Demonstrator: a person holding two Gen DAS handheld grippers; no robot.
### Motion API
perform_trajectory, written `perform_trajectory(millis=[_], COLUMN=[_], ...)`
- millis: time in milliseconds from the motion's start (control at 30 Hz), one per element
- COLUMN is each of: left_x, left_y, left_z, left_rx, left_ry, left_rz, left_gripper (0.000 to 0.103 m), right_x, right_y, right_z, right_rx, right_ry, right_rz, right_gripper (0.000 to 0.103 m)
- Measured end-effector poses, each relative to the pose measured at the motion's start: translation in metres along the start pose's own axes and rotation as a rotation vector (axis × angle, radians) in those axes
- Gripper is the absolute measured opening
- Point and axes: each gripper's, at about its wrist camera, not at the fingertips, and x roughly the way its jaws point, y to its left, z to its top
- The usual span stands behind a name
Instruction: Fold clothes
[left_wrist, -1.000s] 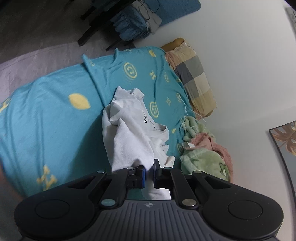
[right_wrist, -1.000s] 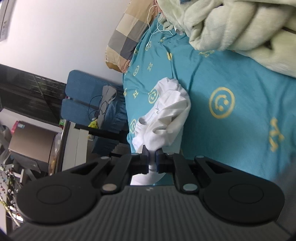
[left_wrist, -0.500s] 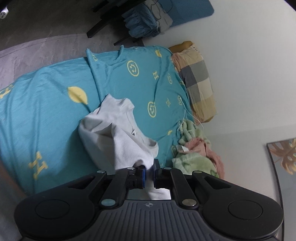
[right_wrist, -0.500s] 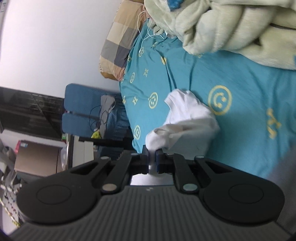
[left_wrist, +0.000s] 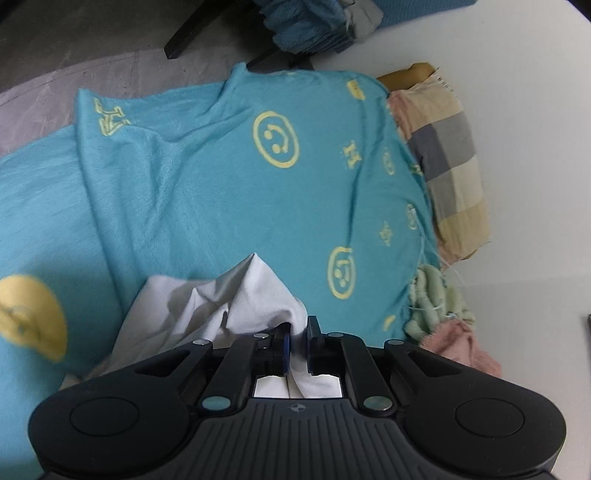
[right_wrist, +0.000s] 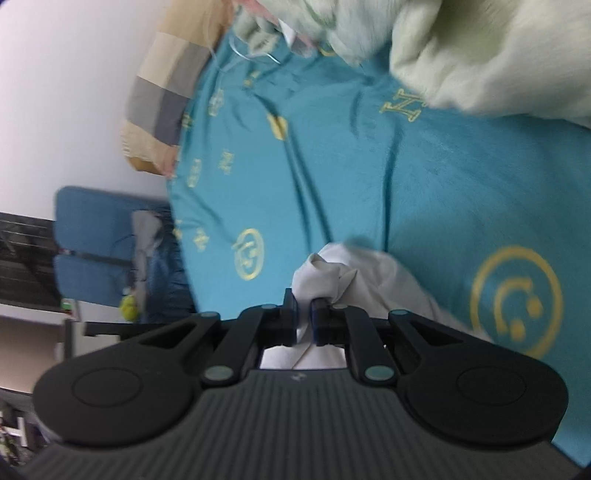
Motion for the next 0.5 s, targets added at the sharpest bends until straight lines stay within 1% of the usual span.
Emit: perform_trajectory(millis=[133, 233, 267, 333, 400, 467, 500], left_x=[0.025, 0.028, 0.027, 0.021, 0.013, 0.005, 0.001], left_y=[0.008, 0.006, 0.004, -0.004, -0.016, -0.028, -0.033], left_z=[0.006, 0.003, 0.002, -0.005, -0.014, -0.026, -0.033], left_rx=[0.043, 0.101, 0.132, 0.220, 0.325, 0.430, 0.485], left_ry=[0.015, 0.007, 0.001, -0.017, -0.042, -0.071, -0.083], left_rz=[0.048, 0.056, 0.055, 0.056, 0.061, 0.069, 0.071], left_gripper=[0.009, 0.009, 0.011, 0.018, 0.043, 0.053, 0.055], right_x=[0.030, 0.034, 0.034, 0.030, 0.022, 0.011, 0.004], right_y=[-0.011, -0.012, -0.010, -0.006, -0.001, 0.007, 0.011], right_z=[0.005, 0.006, 0.006, 0.006, 0.004, -0.001, -0.004], right_rx=[-0.020, -0.070, -0.093, -0.143, -0.209, -0.293, -0.339], right_ry=[0.016, 0.028, 0.032, 0.039, 0.036, 0.019, 0.006], right_rz=[-0.034, -0.037, -0.034, -0.023, -0.003, 0.029, 0.051], right_gripper=[0.011, 0.012, 0.013, 0.014, 0.022, 0.048, 0.054])
